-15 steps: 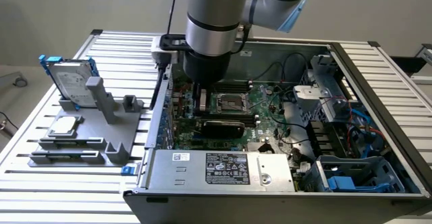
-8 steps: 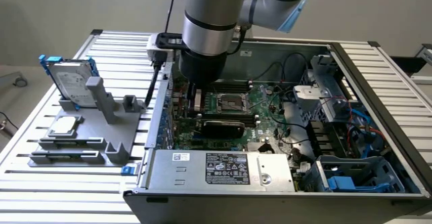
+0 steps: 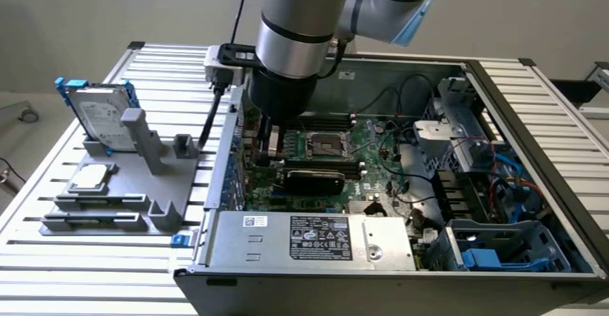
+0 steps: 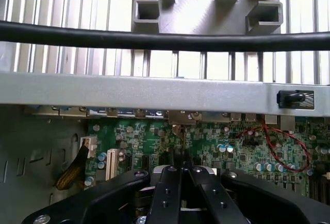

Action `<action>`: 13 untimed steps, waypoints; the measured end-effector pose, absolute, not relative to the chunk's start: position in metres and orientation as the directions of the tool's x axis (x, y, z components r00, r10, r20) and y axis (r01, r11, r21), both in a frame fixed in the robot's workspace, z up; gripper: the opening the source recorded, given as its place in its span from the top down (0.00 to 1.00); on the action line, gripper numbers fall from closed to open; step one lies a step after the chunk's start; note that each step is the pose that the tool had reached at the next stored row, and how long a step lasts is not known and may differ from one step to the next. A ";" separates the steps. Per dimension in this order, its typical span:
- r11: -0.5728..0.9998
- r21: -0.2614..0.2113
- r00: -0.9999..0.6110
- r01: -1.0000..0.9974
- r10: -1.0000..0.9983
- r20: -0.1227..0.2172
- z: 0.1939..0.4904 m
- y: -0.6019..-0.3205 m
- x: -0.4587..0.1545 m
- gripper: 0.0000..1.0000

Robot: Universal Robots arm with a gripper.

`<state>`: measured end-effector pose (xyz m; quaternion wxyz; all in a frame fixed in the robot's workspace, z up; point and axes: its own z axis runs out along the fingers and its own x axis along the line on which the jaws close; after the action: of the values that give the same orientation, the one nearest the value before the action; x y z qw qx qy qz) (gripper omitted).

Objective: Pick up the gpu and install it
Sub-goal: 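Press down on the gpu until it lock into place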

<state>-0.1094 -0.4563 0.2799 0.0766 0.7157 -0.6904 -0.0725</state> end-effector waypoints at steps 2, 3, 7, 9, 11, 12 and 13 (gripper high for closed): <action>-0.034 0.220 0.036 -0.975 -0.999 0.003 0.280 -0.456 -0.110 0.89; -0.034 0.224 0.036 -0.974 -0.999 0.004 0.280 -0.456 -0.110 0.89; -0.033 0.237 0.036 -0.971 -0.999 0.008 0.281 -0.455 -0.110 0.89; -0.032 0.245 0.035 -0.969 -0.999 0.011 0.281 -0.455 -0.110 0.89; -0.030 0.255 0.035 -0.967 -0.999 0.013 0.281 -0.455 -0.110 0.89; -0.029 0.259 0.034 -0.965 -0.999 0.014 0.281 -0.455 -0.110 0.89; -0.028 0.263 0.034 -0.964 -0.999 0.015 0.281 -0.455 -0.110 0.89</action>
<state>-0.1102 -0.4546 0.2813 0.1007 0.7119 -0.6897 -0.0867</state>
